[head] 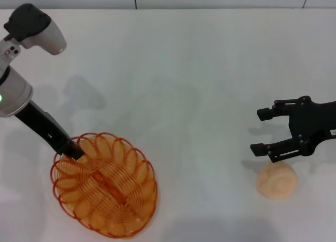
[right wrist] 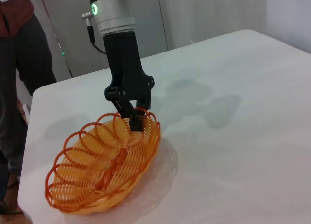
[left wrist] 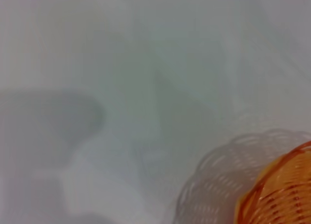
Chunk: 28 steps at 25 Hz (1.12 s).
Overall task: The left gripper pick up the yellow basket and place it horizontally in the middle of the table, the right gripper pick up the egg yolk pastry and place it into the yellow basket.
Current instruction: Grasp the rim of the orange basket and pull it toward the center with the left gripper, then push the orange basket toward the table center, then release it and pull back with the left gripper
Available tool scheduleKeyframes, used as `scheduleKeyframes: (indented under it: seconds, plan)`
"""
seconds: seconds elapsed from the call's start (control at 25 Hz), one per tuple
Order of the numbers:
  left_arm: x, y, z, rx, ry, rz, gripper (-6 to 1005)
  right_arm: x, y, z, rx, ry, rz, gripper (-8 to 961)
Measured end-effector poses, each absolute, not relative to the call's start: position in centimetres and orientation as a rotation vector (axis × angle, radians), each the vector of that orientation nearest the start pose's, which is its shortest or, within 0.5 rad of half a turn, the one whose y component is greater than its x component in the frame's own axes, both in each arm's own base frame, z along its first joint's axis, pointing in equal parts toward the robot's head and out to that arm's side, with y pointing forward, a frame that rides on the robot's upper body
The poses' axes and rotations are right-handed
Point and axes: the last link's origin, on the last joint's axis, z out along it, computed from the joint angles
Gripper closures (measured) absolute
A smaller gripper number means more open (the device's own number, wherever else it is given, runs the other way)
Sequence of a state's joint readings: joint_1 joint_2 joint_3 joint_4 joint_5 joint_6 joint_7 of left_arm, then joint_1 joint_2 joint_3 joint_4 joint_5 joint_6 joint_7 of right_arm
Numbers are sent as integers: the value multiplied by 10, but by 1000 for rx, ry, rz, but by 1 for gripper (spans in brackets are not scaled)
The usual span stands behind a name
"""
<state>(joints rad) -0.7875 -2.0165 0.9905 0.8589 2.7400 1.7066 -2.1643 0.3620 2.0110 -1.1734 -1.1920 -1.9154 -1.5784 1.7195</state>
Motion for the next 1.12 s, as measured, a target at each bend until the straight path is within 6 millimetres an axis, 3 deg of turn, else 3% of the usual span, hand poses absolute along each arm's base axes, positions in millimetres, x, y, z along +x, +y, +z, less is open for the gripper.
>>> scheduleKeyframes:
  seconds: [0.64,1.12]
  plan:
    - [-220,366,26,-2792,-1153,431,905,220,315,28,-2929,421,332,81]
    - [-217,373,28,-2644,-1332,349,911,216,318,29,-2924,415,337,81]
